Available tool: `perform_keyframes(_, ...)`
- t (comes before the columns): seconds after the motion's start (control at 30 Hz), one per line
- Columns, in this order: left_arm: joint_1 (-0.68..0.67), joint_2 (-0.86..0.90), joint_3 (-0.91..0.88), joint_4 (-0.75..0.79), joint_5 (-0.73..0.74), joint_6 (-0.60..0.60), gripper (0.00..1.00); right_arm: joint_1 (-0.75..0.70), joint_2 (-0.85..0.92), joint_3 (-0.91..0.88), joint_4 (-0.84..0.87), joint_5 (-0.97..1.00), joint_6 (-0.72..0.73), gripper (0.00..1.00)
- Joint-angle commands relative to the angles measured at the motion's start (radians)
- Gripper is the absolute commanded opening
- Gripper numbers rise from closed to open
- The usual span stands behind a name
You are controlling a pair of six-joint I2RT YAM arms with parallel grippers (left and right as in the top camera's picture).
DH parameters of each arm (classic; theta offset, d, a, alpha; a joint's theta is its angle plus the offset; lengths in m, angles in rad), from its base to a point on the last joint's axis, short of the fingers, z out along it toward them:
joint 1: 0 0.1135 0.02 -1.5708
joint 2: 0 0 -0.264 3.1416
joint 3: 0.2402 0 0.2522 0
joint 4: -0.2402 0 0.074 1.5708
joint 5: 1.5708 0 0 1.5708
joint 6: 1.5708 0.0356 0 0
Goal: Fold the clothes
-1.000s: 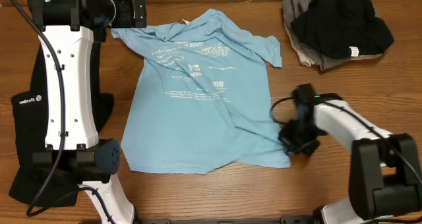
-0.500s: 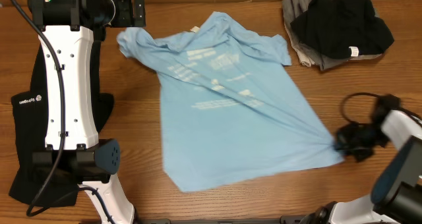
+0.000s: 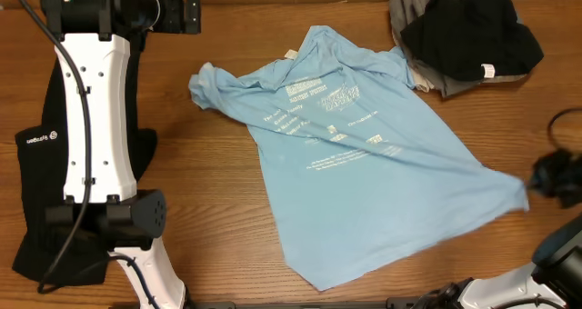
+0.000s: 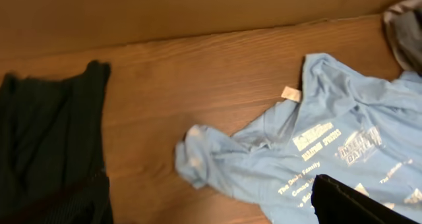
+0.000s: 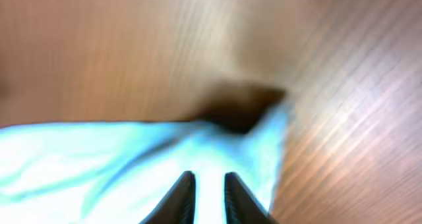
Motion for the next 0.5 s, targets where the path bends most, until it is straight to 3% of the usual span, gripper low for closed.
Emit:
perform_keyframes(0.0,-0.043,0.095,-0.003,0.016,0.204,0.325,1.0,0.089,-0.016,0.177,-0.088,-0.17,-0.205,0.44)
perform_keyframes(0.07,-0.072,0.138,-0.003,0.02,0.225,0.45,1.0,0.145,-0.017,0.241,-0.135,-0.139,-0.219,0.6)
perform_keyframes(0.17,-0.117,0.203,-0.003,0.035,0.168,0.465,1.0,0.215,-0.016,0.288,-0.158,-0.05,-0.206,0.81)
perform_keyframes(0.3,-0.169,0.294,-0.003,0.053,0.067,0.501,1.0,0.271,-0.016,0.291,-0.158,-0.046,-0.206,0.84)
perform_keyframes(0.47,-0.206,0.39,-0.003,0.082,0.058,0.598,1.0,0.305,-0.016,0.291,-0.158,-0.046,-0.203,0.84)
